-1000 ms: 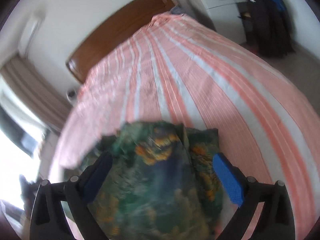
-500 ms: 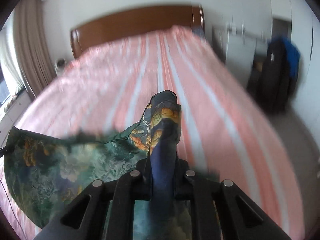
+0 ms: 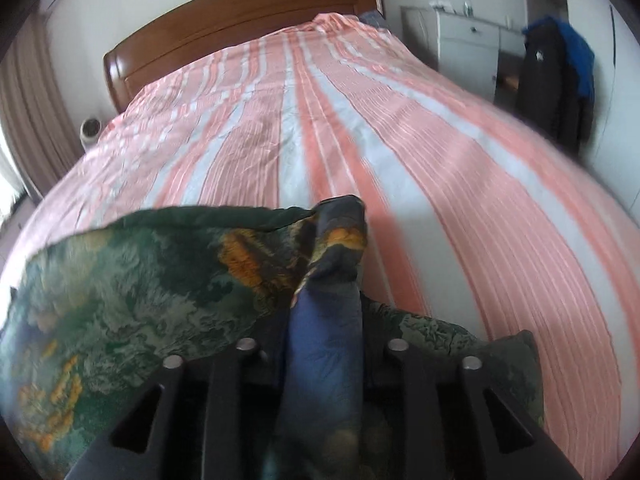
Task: Fold large clothes
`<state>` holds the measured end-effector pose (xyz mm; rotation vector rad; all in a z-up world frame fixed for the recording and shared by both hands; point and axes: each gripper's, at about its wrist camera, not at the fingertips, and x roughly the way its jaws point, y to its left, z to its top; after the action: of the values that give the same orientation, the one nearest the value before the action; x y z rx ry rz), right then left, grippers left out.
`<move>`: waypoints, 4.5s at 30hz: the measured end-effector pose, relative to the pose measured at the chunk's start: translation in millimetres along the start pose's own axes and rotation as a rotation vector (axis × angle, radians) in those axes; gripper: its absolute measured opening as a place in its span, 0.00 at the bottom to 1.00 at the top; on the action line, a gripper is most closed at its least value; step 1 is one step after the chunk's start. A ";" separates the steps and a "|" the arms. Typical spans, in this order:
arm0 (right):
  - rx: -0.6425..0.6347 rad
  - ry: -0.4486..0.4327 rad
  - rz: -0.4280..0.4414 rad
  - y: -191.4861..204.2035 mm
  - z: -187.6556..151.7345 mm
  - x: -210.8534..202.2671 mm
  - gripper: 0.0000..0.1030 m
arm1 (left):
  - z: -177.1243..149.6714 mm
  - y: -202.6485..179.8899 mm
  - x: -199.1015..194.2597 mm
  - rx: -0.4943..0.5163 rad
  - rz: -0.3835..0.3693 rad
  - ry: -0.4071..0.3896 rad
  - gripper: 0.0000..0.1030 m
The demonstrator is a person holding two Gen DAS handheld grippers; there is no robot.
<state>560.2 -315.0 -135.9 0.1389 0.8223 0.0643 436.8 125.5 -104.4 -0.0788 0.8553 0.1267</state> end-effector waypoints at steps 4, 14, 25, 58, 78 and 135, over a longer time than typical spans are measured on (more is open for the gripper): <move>0.049 0.022 0.035 -8.4 1.7 -4.1 0.49 | 12.4 10.4 -17.6 -0.023 0.094 0.035 0.67; 0.092 -0.127 0.315 -18.1 14.5 -135.3 0.72 | 48.8 -103.4 -134.4 0.095 -0.195 -0.128 0.91; 0.126 0.037 0.420 -42.9 -118.0 -160.4 0.67 | -49.4 -244.3 -83.0 0.307 -0.175 0.106 0.91; 0.660 -0.068 0.371 -80.6 -161.2 -152.2 0.88 | -87.2 -199.3 -171.3 0.226 -0.080 0.142 0.92; -0.515 -0.456 0.133 194.5 -157.7 -281.5 0.27 | 53.0 -276.3 -189.1 0.239 -0.552 0.205 0.93; -0.295 -0.032 0.351 161.3 -282.8 -298.1 0.88 | -36.1 82.7 -166.6 -0.399 -0.576 0.069 0.96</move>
<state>149.7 -160.7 -85.8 0.0038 0.7409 0.5102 289.9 189.7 -3.5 -0.7003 0.8364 -0.2504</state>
